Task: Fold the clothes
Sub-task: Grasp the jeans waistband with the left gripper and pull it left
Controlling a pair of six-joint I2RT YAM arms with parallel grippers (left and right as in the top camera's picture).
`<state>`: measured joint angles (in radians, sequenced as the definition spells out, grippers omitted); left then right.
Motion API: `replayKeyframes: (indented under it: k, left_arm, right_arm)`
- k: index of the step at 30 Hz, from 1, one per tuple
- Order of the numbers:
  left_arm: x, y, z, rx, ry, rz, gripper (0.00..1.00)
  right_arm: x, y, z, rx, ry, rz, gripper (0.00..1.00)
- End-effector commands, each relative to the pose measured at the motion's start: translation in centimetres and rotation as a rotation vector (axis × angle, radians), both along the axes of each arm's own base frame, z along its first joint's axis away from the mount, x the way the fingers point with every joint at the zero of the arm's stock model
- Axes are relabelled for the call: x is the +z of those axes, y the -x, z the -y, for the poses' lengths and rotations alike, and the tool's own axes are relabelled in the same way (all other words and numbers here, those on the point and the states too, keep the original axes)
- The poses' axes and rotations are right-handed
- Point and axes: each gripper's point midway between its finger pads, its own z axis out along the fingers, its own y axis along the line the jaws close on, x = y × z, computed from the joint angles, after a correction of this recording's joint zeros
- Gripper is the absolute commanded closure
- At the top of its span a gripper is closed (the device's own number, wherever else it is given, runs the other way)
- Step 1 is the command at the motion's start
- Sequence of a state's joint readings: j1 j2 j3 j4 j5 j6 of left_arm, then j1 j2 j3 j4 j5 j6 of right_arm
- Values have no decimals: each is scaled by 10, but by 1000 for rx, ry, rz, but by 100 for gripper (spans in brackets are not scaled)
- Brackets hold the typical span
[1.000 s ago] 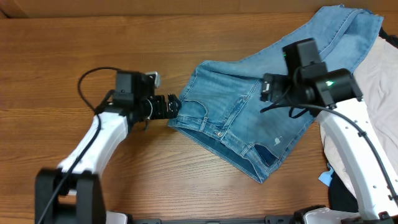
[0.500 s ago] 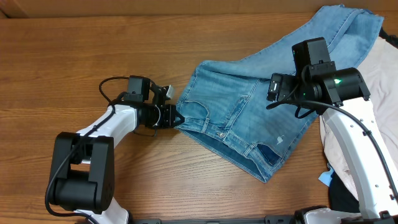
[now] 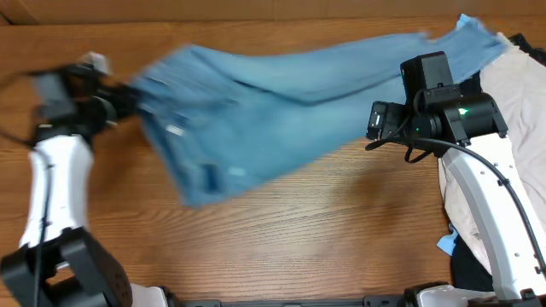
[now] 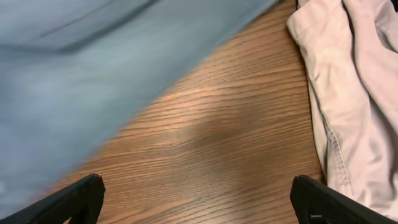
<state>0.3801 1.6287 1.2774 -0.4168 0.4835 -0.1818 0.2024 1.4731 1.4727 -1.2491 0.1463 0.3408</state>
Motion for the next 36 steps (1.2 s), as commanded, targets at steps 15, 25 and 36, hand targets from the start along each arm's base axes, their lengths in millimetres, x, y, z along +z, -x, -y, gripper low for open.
replayKeyframes:
  k: [15, 25, 36]
  left_arm:
    - [-99, 132, 9, 196, 54, -680, 0]
    - [-150, 147, -15, 374, -34, -719, 11]
    - [-196, 157, -1, 330, 33, -815, 15]
  right_arm:
    - [10, -4, 3, -18, -1, 34, 0]
    - [9, -2, 3, -18, 1, 23, 0]
    - [9, -2, 3, -18, 1, 22, 0]
